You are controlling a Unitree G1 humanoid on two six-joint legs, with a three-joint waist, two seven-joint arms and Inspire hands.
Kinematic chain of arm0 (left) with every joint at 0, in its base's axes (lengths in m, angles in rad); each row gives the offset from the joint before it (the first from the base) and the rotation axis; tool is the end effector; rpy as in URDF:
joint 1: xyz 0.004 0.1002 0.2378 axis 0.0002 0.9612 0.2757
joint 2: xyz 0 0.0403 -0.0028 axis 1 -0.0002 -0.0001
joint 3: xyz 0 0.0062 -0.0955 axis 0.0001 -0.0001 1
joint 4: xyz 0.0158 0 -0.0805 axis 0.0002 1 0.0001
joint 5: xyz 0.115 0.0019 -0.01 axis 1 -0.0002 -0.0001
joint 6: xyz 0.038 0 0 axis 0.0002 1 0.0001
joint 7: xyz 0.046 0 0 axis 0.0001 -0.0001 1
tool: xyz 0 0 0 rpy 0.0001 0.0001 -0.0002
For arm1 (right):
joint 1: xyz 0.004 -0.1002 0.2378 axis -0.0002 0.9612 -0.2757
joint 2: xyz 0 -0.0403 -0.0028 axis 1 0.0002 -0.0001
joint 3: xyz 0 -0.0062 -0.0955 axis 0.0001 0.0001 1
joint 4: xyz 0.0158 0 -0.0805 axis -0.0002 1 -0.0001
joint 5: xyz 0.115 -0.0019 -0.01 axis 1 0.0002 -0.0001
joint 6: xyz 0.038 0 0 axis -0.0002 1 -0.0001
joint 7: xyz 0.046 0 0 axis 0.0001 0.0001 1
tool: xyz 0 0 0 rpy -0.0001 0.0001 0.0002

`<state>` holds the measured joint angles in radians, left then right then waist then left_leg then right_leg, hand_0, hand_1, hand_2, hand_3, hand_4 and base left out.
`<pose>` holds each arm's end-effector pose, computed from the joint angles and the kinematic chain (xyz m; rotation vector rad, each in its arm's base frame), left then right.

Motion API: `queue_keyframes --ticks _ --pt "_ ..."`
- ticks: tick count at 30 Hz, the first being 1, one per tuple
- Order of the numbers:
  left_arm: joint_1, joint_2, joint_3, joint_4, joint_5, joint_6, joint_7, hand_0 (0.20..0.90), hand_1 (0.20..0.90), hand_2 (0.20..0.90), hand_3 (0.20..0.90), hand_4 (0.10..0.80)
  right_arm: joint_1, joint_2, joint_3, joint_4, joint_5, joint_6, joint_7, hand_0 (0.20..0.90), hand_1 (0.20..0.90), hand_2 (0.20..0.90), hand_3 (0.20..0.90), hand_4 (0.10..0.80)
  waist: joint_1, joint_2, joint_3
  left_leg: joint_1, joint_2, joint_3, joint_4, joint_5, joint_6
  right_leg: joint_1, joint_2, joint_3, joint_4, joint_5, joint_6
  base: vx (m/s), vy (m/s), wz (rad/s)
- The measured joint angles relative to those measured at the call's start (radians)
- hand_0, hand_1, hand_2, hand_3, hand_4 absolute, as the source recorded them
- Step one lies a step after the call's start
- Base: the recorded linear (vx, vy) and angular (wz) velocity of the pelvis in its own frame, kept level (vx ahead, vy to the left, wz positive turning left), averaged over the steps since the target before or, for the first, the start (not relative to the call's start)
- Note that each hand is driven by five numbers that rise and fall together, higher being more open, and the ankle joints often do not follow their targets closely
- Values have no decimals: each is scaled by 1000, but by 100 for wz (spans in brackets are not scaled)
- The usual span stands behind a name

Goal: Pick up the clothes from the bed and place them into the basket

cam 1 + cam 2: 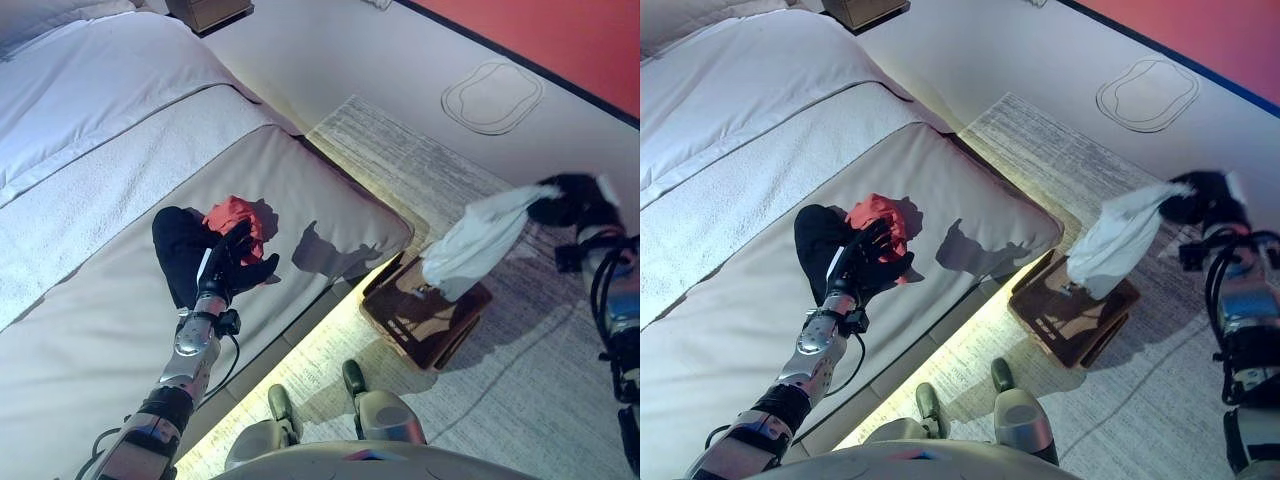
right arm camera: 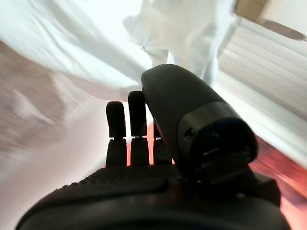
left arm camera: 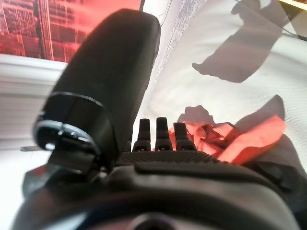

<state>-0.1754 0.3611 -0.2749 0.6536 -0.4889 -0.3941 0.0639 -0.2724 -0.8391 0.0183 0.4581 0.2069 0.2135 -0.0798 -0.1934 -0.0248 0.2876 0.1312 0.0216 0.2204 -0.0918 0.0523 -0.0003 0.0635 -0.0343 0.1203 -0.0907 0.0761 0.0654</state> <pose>0.2254 0.2043 -0.0146 -0.0170 0.1394 0.0451 0.2493 -0.3352 0.1059 -0.5919 0.3202 -0.3644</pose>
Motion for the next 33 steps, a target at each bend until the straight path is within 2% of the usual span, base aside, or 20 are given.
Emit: queue_keyframes --ticks 6,8,12,15,19,24,33 --pt "2 -18 -1 6 18 1 7 900 900 900 900 800 38 129 78 142 -36 -6 15 300 300 300 200 100 3 -1 -19 0 -1 10 0 0 0 -4 -1 8 0 8 0 5 0 -6" --pt "0 -25 -1 7 18 1 7 900 900 900 900 800 39 175 104 208 -36 -17 14 900 900 900 900 800 13 -1 -29 0 -1 9 0 0 0 -3 -2 7 0 8 0 0 0 0" --pt "0 -34 -4 9 17 1 -7 900 900 900 900 800 36 258 127 378 -36 -61 -5 900 900 900 900 800 42 -1 -48 -1 -2 2 1 0 0 -1 -4 2 0 8 0 -14 -21 4" --pt "-1 -33 -5 9 16 1 -17 900 900 900 900 800 34 268 140 453 -42 -78 -24 900 900 900 900 800 63 -1 -48 -1 -5 -9 0 0 1 4 -8 -8 0 8 0 -11 -26 11" --pt "-1 -29 -5 9 15 1 -32 900 900 900 900 800 9 267 140 461 -54 -85 -68 900 900 900 900 800 72 -1 -50 -1 -7 -26 -1 1 2 11 -10 -24 0 8 0 -12 -14 12" --pt "0 -26 -5 16 8 0 -46 900 900 900 900 800 -43 266 140 463 -71 -85 -67 900 900 900 900 800 85 -1 -59 -5 -4 -33 -2 2 1 10 -8 -29 0 8 0 1 -13 3" --pt "11 -15 -4 30 7 0 -63 900 900 900 900 800 -48 229 155 341 -115 -69 -68 900 900 900 900 800 92 0 -73 -13 -6 -52 -1 6 2 11 -10 -48 0 8 0 4 -26 6"
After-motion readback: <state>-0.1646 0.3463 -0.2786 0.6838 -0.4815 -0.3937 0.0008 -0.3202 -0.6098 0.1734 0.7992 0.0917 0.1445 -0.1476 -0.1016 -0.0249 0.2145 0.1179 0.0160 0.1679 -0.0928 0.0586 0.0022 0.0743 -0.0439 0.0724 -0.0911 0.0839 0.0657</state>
